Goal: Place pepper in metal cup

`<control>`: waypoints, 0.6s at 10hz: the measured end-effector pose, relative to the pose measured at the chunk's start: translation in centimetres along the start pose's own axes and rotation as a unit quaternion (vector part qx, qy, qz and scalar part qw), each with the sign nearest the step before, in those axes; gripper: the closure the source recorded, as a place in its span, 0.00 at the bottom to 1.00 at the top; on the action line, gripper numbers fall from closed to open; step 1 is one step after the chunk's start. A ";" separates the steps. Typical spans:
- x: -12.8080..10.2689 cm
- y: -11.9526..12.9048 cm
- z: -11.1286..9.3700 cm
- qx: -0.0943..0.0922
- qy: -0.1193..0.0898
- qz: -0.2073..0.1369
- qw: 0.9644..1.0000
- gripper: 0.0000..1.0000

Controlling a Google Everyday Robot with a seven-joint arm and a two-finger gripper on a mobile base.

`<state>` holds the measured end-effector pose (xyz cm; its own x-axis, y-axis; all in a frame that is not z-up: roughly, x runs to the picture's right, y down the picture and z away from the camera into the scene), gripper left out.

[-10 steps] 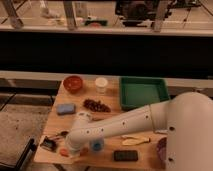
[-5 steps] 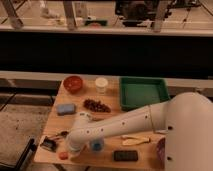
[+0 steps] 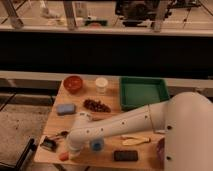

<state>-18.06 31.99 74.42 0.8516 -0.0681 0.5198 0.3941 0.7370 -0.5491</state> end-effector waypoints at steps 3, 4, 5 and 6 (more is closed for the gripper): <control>0.1 -0.6 -3.3 0.012 -0.012 0.019 1.000 1.00; 0.1 -0.7 -4.2 0.014 -0.019 0.024 0.999 1.00; 0.3 -0.8 -5.1 0.016 -0.028 0.032 0.999 1.00; 0.4 -0.9 -5.9 0.017 -0.038 0.038 0.998 1.00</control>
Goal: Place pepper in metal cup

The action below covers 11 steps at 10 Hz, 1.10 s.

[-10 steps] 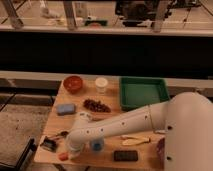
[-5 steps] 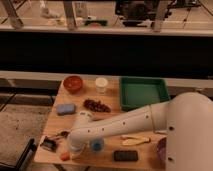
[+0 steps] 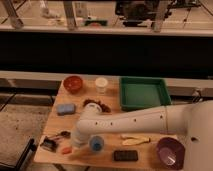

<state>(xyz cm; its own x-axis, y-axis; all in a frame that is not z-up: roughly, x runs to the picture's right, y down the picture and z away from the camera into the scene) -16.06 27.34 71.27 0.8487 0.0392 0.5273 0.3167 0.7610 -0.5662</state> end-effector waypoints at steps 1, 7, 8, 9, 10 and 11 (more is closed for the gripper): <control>-0.1 -0.2 -1.1 0.003 -0.014 0.005 1.000 1.00; -1.0 -1.6 -9.3 0.037 -0.143 0.025 0.989 1.00; -0.7 -1.7 -10.8 0.046 -0.185 0.030 0.981 1.00; 0.2 -1.7 -12.4 0.060 -0.226 0.039 0.972 1.00; 1.0 -1.8 -13.3 0.071 -0.246 0.047 0.965 1.00; 2.3 -1.7 -14.1 0.085 -0.266 0.057 0.958 1.00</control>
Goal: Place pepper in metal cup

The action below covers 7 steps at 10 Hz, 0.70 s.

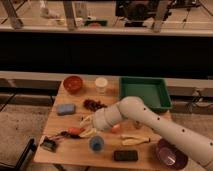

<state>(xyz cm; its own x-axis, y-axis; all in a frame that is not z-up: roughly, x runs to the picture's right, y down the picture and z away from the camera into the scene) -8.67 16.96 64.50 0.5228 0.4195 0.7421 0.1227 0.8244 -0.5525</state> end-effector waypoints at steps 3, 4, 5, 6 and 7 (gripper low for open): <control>2.3 -0.7 -3.4 0.043 -0.010 0.008 0.999 1.00; 2.9 -1.0 -3.9 0.053 -0.009 0.010 0.999 1.00; 3.9 -1.3 -4.6 0.064 -0.007 0.016 0.998 1.00; 5.3 -1.5 -5.5 0.076 -0.003 0.024 0.997 1.00; 6.6 -1.6 -6.4 0.085 0.000 0.033 0.996 1.00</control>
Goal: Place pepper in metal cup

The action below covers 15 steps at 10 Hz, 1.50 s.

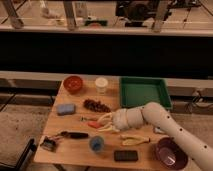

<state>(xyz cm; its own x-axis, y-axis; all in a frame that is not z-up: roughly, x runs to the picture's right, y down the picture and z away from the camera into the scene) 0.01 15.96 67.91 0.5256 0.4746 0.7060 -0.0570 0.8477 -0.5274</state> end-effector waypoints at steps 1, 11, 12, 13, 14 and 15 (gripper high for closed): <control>1.7 -0.5 -0.6 0.010 0.007 0.010 1.000 1.00; 8.2 -4.1 -5.2 0.079 0.051 0.044 0.995 1.00; 9.0 -4.3 -5.8 0.085 0.055 0.049 0.994 1.00; 9.7 -4.4 -6.1 0.090 0.057 0.053 0.993 1.00; 10.5 -4.7 -6.4 0.095 0.059 0.055 0.992 1.00; 10.9 -5.2 -6.6 0.099 0.059 0.054 0.992 1.00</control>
<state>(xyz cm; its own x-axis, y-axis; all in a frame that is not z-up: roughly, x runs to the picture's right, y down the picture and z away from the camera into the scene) 11.70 15.21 75.20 0.6028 0.5442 0.5835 -0.2781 0.8288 -0.4856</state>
